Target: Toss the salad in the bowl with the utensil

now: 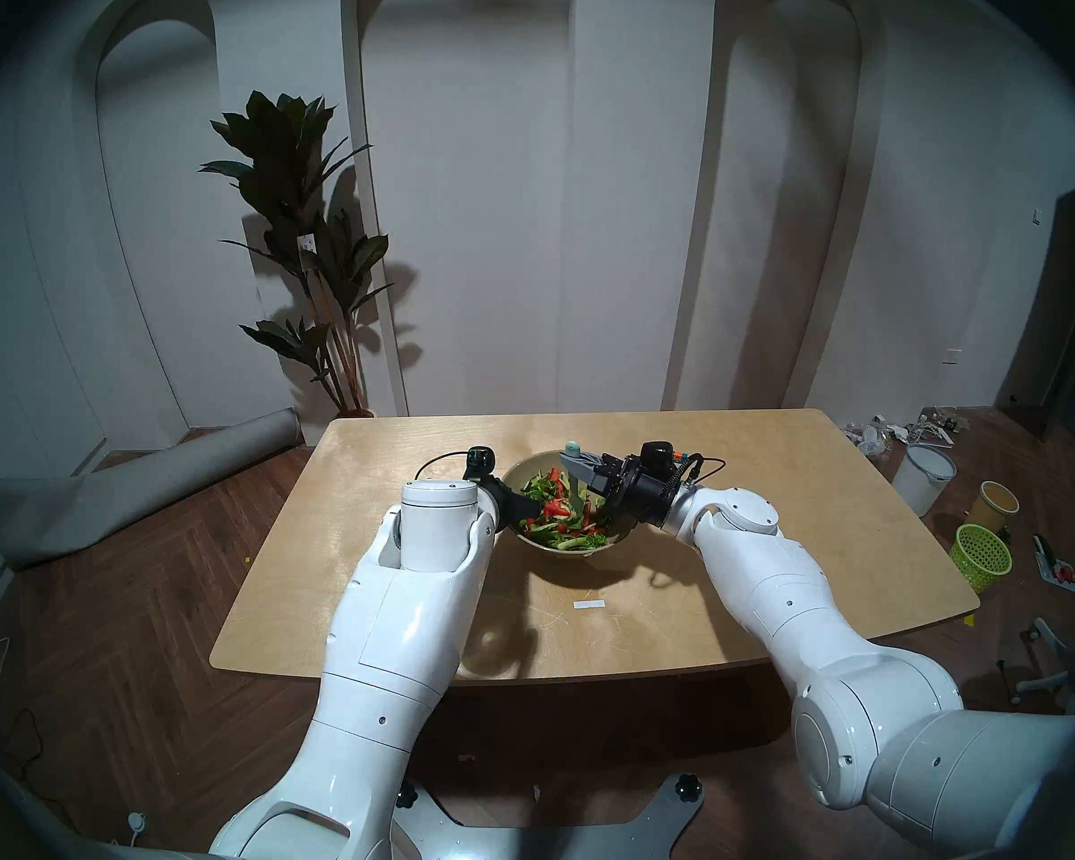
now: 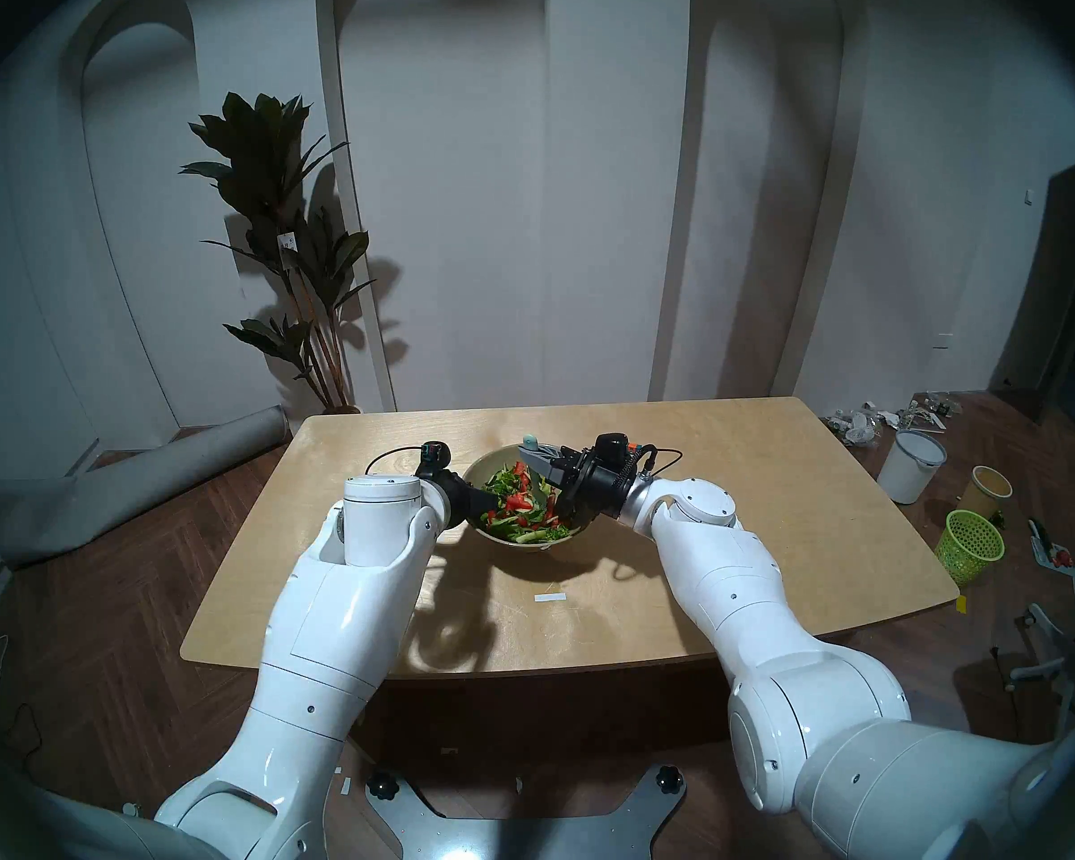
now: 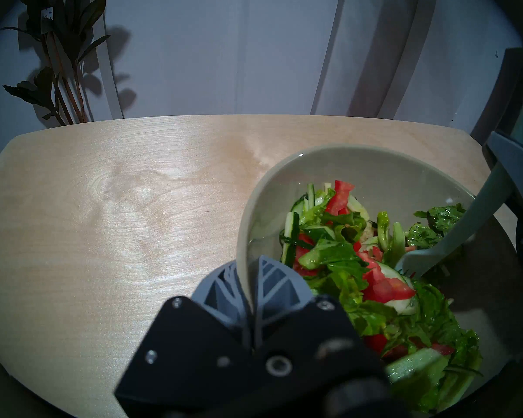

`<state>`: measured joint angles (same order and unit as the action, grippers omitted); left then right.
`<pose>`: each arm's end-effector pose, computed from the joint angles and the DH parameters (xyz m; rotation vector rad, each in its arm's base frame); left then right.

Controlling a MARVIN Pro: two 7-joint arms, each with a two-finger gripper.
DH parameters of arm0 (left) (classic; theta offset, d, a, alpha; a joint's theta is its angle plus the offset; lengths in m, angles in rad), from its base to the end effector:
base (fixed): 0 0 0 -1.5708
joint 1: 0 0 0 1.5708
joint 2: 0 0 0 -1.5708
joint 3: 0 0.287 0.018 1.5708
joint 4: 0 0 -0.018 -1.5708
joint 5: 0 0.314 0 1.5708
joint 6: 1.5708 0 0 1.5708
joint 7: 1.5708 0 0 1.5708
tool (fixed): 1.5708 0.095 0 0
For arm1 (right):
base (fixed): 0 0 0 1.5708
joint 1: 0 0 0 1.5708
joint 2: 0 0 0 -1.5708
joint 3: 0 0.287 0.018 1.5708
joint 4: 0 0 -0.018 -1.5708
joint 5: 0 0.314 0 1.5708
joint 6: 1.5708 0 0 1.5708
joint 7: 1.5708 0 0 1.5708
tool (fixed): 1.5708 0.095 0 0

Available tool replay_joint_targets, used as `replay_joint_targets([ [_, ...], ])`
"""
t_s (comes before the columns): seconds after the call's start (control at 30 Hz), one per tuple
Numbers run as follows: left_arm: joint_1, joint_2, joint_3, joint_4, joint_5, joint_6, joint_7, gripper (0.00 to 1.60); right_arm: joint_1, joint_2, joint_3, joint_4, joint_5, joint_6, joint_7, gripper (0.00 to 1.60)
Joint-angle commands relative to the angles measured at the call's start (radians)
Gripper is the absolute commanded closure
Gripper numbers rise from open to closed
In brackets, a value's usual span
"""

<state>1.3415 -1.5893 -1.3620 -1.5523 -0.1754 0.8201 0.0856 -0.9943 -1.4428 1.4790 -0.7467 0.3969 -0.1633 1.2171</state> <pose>0.4617 -0.0929 -0.2823 2.6484 -0.1667 1.3554 0.5105 0.0364 -0.3072 -1.4004 -0.7227 -1.5109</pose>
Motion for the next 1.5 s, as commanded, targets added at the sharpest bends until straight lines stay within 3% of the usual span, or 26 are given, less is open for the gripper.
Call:
replay_joint_targets([
  [0.0, -0.010, -0.002, 0.002, -0.008, 0.000, 0.002, -0.001, 1.60, -0.034, 0.003, 0.025, -0.115, 0.043, 0.032, 0.037, 1.60],
  [0.4, -0.010, -0.002, 0.002, -0.008, 0.000, 0.002, -0.001, 1.60, -0.129, 0.066, 0.078, -0.273, 0.053, 0.097, 0.033, 1.60],
  [0.47, -0.010, -0.002, 0.002, -0.008, 0.000, 0.002, -0.001, 1.60, -0.132, 0.073, 0.091, -0.289, 0.058, 0.081, 0.041, 1.60],
  [0.67, -0.010, -0.002, 0.002, -0.007, 0.000, 0.001, -0.001, 1.60, -0.163, 0.066, 0.152, -0.372, 0.086, 0.102, -0.003, 1.60],
  [0.9, -0.011, -0.002, 0.002, -0.008, 0.000, 0.002, -0.001, 1.60, -0.203, 0.056, 0.164, -0.421, 0.076, 0.113, -0.049, 1.60],
  [1.2, -0.010, -0.002, 0.002, -0.008, 0.000, 0.002, -0.001, 1.60, -0.224, 0.028, 0.125, -0.347, 0.008, -0.011, -0.083, 1.60],
  [1.23, -0.010, -0.002, 0.002, -0.008, 0.000, 0.002, -0.001, 1.60, -0.231, 0.030, 0.119, -0.353, -0.040, -0.048, -0.111, 1.60],
  [1.3, -0.010, -0.002, 0.002, -0.008, 0.000, 0.002, -0.001, 1.60, -0.228, 0.009, 0.145, -0.333, 0.001, -0.060, -0.133, 1.60],
  [1.37, -0.010, -0.002, 0.002, -0.008, 0.000, 0.002, -0.001, 1.60, -0.226, 0.031, 0.123, -0.336, -0.094, -0.098, -0.127, 1.60],
  [1.4, -0.010, -0.002, 0.002, -0.008, 0.000, 0.002, -0.001, 1.60, -0.226, 0.020, 0.130, -0.313, -0.055, -0.122, -0.153, 1.60],
  [1.47, -0.010, -0.002, 0.002, -0.008, 0.000, 0.002, -0.001, 1.60, -0.225, 0.026, 0.132, -0.323, -0.082, -0.147, -0.150, 1.60],
])
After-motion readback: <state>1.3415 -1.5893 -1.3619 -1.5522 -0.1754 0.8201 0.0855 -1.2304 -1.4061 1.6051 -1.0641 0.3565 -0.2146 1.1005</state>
